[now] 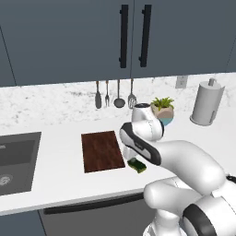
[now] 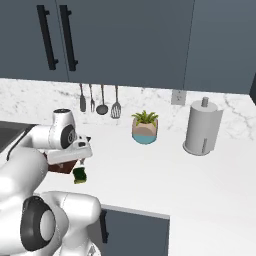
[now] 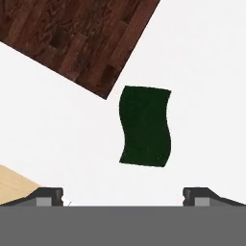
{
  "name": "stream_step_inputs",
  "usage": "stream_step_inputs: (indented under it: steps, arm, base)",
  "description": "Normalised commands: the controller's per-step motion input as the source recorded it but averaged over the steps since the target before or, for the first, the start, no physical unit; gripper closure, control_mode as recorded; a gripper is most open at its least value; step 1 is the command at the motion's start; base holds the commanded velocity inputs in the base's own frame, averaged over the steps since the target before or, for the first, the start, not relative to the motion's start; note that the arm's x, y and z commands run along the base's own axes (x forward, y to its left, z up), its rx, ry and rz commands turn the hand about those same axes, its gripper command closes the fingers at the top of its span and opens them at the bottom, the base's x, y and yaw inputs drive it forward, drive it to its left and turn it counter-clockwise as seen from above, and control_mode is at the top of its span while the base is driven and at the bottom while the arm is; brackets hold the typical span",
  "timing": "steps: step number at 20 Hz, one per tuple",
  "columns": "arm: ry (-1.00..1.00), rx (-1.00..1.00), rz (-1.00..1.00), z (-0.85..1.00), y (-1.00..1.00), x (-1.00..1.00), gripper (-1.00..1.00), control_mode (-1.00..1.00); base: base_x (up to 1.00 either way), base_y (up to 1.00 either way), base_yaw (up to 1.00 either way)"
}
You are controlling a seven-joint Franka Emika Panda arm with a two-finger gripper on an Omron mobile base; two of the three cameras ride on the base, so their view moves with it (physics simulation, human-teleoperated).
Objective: Pick up the sponge from the counter and clean the cutting board by briefly scrubbing or pressing down on the cutting board. Once finished, release the sponge.
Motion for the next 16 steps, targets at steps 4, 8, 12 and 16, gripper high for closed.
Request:
stream_step_inputs:
  steps: [4, 8, 12, 16]
  arm:
    - [0.00, 0.00, 0.07, -0.37, 0.00, 0.18, -1.00, -1.00]
    - [0.00, 0.00, 0.06, -0.34, 0.07, 0.20, -1.00, -1.00]
    - [0.00, 0.00, 0.04, -0.27, 0.01, 0.23, -1.00, -1.00]
    - [0.00, 0.00, 0.05, -0.25, 0.00, 0.15, -1.00, -1.00]
  base:
    - [0.00, 0.00, 0.00]
    - [0.00, 0.00, 0.00]
    - [0.00, 0.00, 0.00]
    - [0.00, 0.00, 0.00]
